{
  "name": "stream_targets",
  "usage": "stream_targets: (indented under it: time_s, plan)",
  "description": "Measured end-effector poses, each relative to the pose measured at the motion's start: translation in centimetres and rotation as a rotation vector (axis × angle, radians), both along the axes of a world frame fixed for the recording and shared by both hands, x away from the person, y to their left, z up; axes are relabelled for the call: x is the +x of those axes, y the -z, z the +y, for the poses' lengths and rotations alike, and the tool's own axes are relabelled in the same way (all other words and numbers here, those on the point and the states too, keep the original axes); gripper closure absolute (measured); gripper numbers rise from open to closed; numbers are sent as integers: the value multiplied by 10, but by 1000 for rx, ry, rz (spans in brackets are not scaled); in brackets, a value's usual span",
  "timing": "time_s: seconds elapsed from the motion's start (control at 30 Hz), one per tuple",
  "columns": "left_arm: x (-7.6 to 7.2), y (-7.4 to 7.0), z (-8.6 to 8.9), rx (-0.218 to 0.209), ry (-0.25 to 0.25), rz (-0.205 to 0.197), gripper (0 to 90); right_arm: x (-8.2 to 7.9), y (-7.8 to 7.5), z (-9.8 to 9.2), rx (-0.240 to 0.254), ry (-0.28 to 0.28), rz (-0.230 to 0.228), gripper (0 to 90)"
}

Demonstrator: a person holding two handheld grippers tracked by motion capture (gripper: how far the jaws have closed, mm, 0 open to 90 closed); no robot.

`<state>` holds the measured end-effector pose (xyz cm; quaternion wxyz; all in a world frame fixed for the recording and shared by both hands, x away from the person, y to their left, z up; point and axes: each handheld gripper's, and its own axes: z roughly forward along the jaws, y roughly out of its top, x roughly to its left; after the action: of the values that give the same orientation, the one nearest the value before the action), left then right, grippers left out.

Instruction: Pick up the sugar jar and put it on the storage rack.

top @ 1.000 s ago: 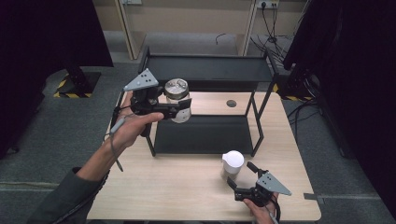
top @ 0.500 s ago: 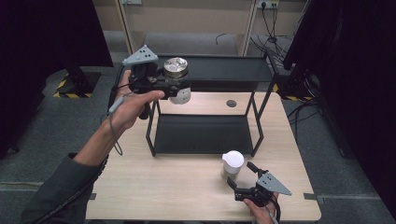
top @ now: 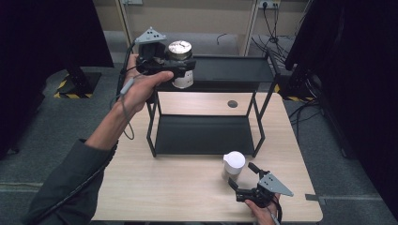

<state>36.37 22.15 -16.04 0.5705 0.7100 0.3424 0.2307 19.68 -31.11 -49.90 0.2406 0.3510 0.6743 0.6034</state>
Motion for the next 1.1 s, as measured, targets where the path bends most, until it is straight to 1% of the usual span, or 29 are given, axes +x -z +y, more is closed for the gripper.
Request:
stream_targets:
  time_s: [0.03,0.1,0.13,0.3,0.4,0.5,0.53,0.6,0.7,0.77,0.87,1.1]
  plan:
    - [4,0,-2,-2,-13,6,311,0,0,0,0,0,-1,6]
    - [7,1,-6,6,-27,1,311,0,0,0,2,1,1,6]
    - [8,1,-9,16,-45,-2,311,0,0,-1,3,0,1,6]
    - [18,-1,-16,31,-101,-7,311,0,0,-1,1,0,-1,6]
    - [25,-1,-19,27,-128,-6,311,0,0,-1,3,0,-1,6]
    - [30,-1,-23,39,-152,-3,311,0,0,-2,4,0,0,6]
    - [32,0,-24,33,-160,-1,311,0,0,-2,3,-1,-1,6]
    - [34,3,-27,29,-171,-2,311,0,0,-2,3,-1,-2,6]
    - [37,4,-33,47,-183,-4,311,0,0,-2,4,-1,-1,6]
    - [39,7,-35,40,-191,-2,311,0,0,-2,4,-1,-1,6]
    - [41,10,-39,44,-203,-4,311,0,0,-2,5,-2,-1,6]
    - [44,17,-43,49,-234,-3,311,0,0,-2,5,-4,-1,6]
